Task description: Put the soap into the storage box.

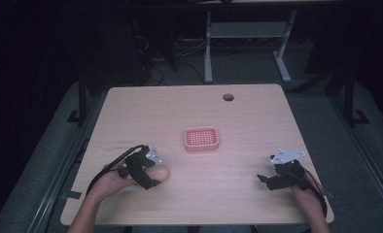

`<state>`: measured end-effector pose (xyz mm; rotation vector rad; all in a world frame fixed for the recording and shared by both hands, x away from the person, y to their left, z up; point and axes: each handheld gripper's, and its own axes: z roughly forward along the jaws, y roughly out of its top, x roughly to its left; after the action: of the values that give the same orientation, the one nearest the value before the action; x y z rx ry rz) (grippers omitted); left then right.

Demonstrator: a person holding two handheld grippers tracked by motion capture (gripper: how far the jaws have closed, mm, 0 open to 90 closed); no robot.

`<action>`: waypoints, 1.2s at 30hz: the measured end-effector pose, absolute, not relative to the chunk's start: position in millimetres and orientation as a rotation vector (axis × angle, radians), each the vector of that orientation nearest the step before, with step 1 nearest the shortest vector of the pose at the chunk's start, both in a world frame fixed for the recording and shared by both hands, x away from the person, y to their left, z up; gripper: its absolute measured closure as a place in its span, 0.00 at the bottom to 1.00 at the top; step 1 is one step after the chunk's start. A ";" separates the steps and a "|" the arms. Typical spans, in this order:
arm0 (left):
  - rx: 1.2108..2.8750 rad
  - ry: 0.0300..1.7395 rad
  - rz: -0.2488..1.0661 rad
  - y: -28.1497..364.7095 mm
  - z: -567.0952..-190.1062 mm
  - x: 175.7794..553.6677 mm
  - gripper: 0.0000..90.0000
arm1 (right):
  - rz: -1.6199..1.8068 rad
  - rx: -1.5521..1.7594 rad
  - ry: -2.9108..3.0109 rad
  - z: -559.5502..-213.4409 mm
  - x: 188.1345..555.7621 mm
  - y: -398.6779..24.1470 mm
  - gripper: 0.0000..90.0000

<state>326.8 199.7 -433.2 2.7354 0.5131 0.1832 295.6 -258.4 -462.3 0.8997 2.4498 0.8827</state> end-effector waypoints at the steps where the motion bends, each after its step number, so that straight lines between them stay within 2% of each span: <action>1: 2.738 0.513 0.180 199.3 -433.7 327.4 0.25 | 0.884 0.898 2.449 -462.2 295.5 -258.5 0.16; 21: 2.759 0.531 0.086 197.3 -441.7 334.8 0.33 | 0.884 0.899 2.449 -462.4 295.5 -257.9 0.16; 36: 2.766 0.521 0.097 196.9 -441.4 333.9 0.35 | 0.885 0.903 2.449 -462.2 295.1 -257.8 0.15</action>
<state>333.9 196.9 -441.4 2.7657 0.5211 0.0972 295.1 -257.8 -462.2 0.9026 2.4485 0.8848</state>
